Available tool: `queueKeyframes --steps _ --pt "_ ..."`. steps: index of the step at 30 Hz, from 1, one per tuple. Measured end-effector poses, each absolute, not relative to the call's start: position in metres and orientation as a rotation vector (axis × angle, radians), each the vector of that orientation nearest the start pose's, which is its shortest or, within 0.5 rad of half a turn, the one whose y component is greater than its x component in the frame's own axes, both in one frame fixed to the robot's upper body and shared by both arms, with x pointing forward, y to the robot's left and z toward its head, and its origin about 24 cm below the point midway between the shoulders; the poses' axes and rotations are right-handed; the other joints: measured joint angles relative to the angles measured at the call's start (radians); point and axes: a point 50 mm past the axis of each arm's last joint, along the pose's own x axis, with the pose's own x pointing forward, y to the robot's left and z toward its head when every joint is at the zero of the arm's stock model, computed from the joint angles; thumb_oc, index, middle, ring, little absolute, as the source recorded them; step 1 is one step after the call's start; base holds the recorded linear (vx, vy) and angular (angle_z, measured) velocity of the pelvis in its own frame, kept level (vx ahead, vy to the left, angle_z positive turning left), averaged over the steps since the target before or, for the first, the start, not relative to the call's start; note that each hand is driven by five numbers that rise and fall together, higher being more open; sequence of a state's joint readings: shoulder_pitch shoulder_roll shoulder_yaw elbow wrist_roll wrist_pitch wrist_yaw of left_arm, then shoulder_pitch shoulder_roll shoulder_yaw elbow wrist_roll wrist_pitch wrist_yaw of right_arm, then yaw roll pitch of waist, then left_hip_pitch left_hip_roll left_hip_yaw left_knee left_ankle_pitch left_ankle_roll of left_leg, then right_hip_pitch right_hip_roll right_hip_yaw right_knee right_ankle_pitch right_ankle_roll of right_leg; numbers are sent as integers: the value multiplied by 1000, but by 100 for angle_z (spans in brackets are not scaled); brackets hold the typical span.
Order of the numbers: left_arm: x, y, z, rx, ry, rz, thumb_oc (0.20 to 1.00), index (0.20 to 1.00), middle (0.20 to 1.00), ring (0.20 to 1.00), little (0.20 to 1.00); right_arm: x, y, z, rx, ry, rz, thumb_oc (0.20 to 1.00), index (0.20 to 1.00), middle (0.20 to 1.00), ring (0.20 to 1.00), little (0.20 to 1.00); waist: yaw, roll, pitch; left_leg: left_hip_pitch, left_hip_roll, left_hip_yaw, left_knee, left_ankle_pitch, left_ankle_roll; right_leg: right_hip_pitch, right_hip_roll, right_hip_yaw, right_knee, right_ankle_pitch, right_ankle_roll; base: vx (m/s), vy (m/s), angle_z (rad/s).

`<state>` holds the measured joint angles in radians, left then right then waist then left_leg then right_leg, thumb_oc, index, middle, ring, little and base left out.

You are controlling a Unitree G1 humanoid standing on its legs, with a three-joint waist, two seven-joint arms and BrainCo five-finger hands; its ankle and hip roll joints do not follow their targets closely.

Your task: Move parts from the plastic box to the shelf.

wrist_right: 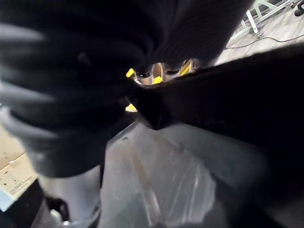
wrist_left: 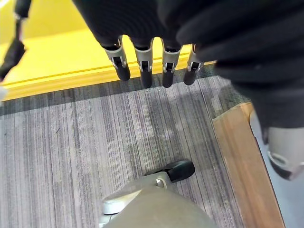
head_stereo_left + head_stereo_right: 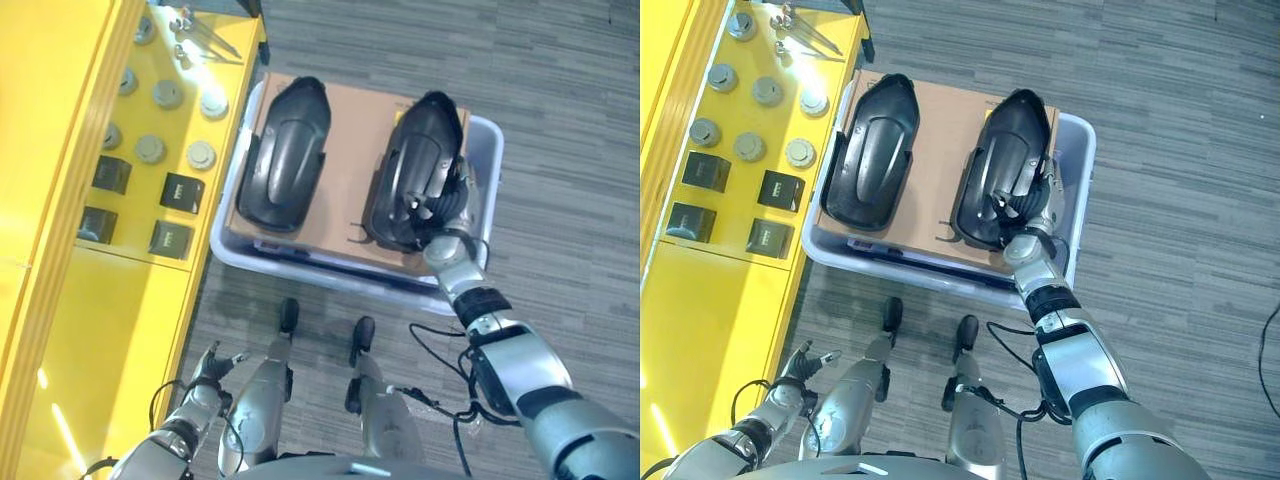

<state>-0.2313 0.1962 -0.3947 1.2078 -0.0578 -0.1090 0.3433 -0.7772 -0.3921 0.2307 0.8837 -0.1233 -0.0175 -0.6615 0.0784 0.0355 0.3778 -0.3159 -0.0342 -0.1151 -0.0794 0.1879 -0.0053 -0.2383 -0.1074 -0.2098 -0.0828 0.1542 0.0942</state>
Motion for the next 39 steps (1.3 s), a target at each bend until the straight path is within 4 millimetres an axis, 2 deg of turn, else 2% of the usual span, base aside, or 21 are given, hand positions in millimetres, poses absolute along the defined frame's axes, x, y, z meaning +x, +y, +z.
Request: queueKeyframes --steps 2,3,6,11,15,22,25,27,28,30,31,35,37,38,39 --pt "192 197 -128 540 811 97 1000 1000 1000 1000 1000 375 -220 109 -656 -101 -563 1000 1000 1000 1000 1000 0 0 0 0 0 -1 0 1 -1 1 0 0 0 0 0 0 0 0" --pt "192 197 -128 540 810 97 1000 1000 1000 1000 1000 375 -219 105 -659 -84 -557 200 200 200 200 200 -1 0 0 0 0 -2 0 2 -2 1 0 0 0 0 0 0 0 0" --pt "193 197 -127 537 810 98 1000 1000 1000 1000 1000 375 -219 99 -617 -56 -548 200 200 200 200 200 -3 1 0 1 0 -2 0 -2 -8 1 0 0 0 0 0 0 0 0" --pt "194 195 -127 519 805 104 1000 1000 1000 1000 1000 378 -218 104 -512 -54 -544 200 200 200 200 200 -18 1 0 1 1 -2 0 0 -12 1 1 2 0 3 -4 0 0 0" --pt "196 194 -126 516 796 102 1000 1000 1000 1000 1000 377 -221 100 -501 -41 -540 200 200 200 200 200 -30 1 -3 11 5 1 0 0 -12 7 4 6 0 5 -6 14 -31 -3" --pt "190 195 -129 511 817 109 1000 1000 1000 1000 1000 363 -230 71 -536 66 -506 200 200 200 200 200 -28 18 -47 52 11 3 0 -5 -18 48 8 4 0 1 -8 29 -24 0" --pt "180 201 -132 487 845 137 1000 1000 1000 1000 1000 349 -231 45 -596 146 -449 200 200 200 200 200 -27 18 -87 95 13 4 0 -22 -18 92 8 5 -3 -11 -9 91 -44 0" --pt "181 207 -127 458 807 171 1000 1000 1000 1000 1000 336 -235 39 -659 130 -419 200 200 200 200 200 -26 20 -115 135 13 4 -1 -35 -17 131 7 4 -7 -25 -8 96 -32 3" --pt "190 210 -107 417 672 180 1000 1000 1000 1000 1000 322 -247 50 -752 50 -400 200 200 200 200 200 -17 24 -119 169 12 3 -6 -41 -15 167 6 0 -4 -31 -8 79 -54 5" --pt "198 218 -97 442 606 185 1000 1000 1000 1000 1000 321 -256 57 -826 19 -409 200 200 200 200 200 -22 26 -156 180 13 3 -6 -45 -15 177 6 -1 -6 -33 -7 59 -52 1" --pt "203 220 -87 440 564 190 1000 1000 1000 1000 1000 319 -262 67 -866 -14 -418 200 200 200 200 200 -22 27 -165 188 11 2 -6 -50 -9 188 6 -4 -3 -37 -8 48 -34 4" --pt "234 221 -16 406 222 196 1000 1000 1000 1000 1000 305 -279 117 -1018 -223 -494 200 200 200 200 200 -21 33 -180 246 12 -18 -7 -60 -8 254 7 -21 -6 -51 -6 22 -43 12" --pt "241 226 24 386 58 222 1000 1000 1000 1000 1000 298 -275 153 -1072 -387 -528 200 200 200 200 200 -20 34 -202 270 14 -19 -6 -68 -8 279 9 -22 -5 -58 -9 20 -73 3" --pt "242 227 37 375 6 232 1000 1000 1000 1000 1000 295 -272 164 -1088 -443 -538 200 200 200 200 200 -20 33 -225 269 15 -20 -6 -70 -9 279 11 -22 -4 -60 -9 65 -99 2" --pt "240 220 63 353 -96 197 1000 1000 1000 1000 1000 284 -262 188 -1112 -557 -539 200 200 200 200 200 -20 29 -241 291 16 -21 -6 -76 -10 300 11 -24 -5 -67 -8 55 -74 1"
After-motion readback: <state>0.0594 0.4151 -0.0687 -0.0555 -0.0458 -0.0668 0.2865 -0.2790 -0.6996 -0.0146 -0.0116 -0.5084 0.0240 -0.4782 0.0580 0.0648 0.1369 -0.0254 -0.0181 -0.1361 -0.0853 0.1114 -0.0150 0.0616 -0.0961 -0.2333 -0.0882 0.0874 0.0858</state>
